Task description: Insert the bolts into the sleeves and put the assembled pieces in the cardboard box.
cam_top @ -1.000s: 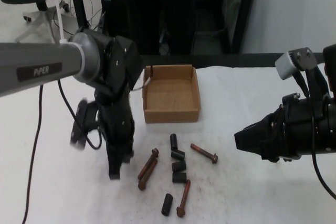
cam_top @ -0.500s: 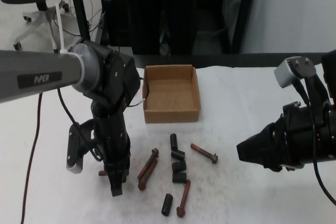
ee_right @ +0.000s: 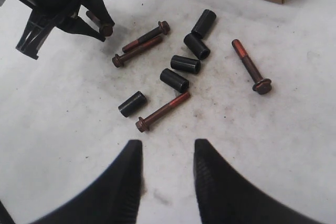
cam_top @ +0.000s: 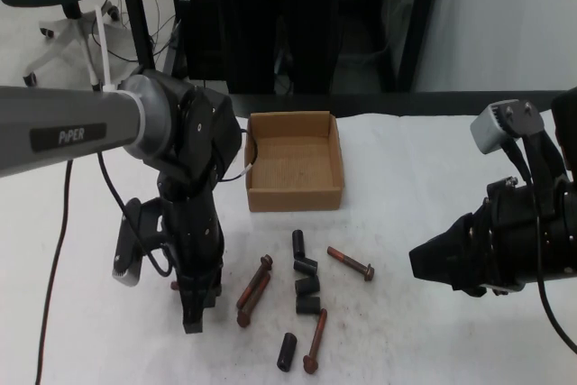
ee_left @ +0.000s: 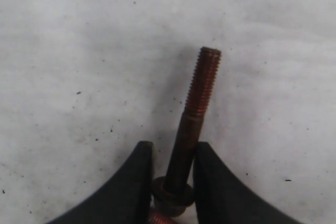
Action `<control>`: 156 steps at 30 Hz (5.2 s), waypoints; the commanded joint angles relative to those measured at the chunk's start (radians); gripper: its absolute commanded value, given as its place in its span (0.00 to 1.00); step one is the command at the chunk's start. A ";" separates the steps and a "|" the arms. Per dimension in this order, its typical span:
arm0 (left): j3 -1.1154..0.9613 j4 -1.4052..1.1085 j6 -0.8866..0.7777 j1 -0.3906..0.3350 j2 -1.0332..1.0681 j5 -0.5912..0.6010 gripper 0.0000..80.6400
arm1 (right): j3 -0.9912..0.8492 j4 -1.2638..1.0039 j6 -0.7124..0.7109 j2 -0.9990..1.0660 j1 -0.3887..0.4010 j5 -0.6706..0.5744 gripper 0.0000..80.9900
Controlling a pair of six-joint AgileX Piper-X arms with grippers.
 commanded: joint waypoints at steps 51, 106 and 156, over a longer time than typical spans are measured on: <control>0.005 -0.118 3.131 0.014 -0.148 0.158 0.42 | -0.007 0.004 -0.084 -0.002 -0.002 -0.045 0.39; 0.003 -0.246 3.349 0.068 0.033 0.098 0.31 | -0.007 0.056 -0.143 -0.002 -0.002 -0.045 0.39; 0.001 -0.307 3.171 0.066 0.073 0.127 0.00 | -0.007 0.056 -0.140 -0.002 -0.002 -0.045 0.39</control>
